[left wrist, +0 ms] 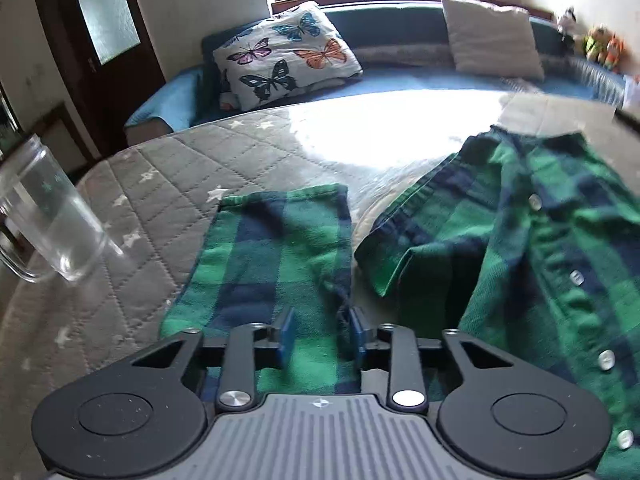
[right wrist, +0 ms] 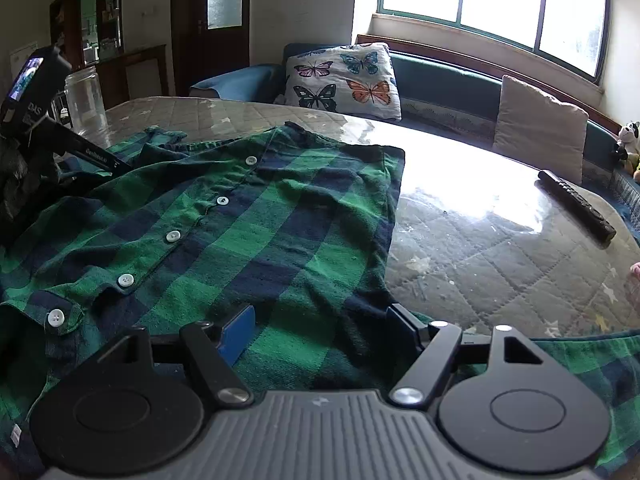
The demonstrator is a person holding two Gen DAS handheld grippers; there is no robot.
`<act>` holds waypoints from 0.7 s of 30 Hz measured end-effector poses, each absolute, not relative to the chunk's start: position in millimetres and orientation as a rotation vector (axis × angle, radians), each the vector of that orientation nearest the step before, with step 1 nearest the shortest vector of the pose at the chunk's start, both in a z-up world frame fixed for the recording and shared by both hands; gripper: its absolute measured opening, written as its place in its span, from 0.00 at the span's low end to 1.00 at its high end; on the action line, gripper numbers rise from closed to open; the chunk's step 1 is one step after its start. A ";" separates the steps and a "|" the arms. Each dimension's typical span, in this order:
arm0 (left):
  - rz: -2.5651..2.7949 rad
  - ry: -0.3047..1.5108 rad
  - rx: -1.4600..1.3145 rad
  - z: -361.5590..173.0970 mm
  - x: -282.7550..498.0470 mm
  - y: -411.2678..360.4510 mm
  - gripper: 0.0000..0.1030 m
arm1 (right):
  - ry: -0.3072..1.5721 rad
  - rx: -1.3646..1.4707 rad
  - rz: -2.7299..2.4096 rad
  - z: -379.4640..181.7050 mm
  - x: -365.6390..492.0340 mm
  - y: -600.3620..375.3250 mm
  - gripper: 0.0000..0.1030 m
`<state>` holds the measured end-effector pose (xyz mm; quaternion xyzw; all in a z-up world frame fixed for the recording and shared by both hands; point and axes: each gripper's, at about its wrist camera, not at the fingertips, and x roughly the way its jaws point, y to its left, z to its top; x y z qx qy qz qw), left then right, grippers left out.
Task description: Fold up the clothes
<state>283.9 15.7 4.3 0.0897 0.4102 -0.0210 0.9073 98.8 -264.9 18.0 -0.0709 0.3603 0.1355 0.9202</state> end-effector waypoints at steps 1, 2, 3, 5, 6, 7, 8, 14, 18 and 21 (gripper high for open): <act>-0.049 0.832 0.176 6.4 280.5 17.3 0.17 | 0.740 -0.146 0.278 17.8 98.5 -264.3 0.72; -0.046 0.816 0.169 8.7 276.6 19.0 0.03 | 0.738 -0.147 0.277 18.1 97.9 -264.0 0.72; -0.039 0.797 0.162 12.1 272.5 21.4 0.03 | 0.737 -0.147 0.276 18.5 97.3 -263.6 0.72; -0.022 0.758 0.139 22.3 264.1 31.4 0.03 | 0.733 -0.148 0.275 19.2 96.7 -262.0 0.72; -0.004 0.739 0.128 27.7 259.5 38.6 0.03 | 0.730 -0.151 0.273 20.0 95.6 -261.7 0.72; 0.015 0.721 0.118 33.4 254.7 45.8 0.03 | 0.728 -0.154 0.270 20.9 94.5 -261.4 0.72; 0.034 0.702 0.107 39.0 249.9 53.1 0.03 | 0.725 -0.157 0.268 21.8 93.5 -261.0 0.72; 0.204 0.606 0.035 67.6 207.9 112.1 0.03 | 0.712 -0.161 0.261 27.2 87.1 -258.5 0.72; 0.324 0.575 -0.020 68.3 171.8 153.8 0.03 | 0.709 -0.174 0.264 29.9 83.4 -254.5 0.72; 0.400 0.589 -0.050 56.9 148.4 178.1 0.03 | 0.710 -0.185 0.268 30.8 81.2 -250.3 0.72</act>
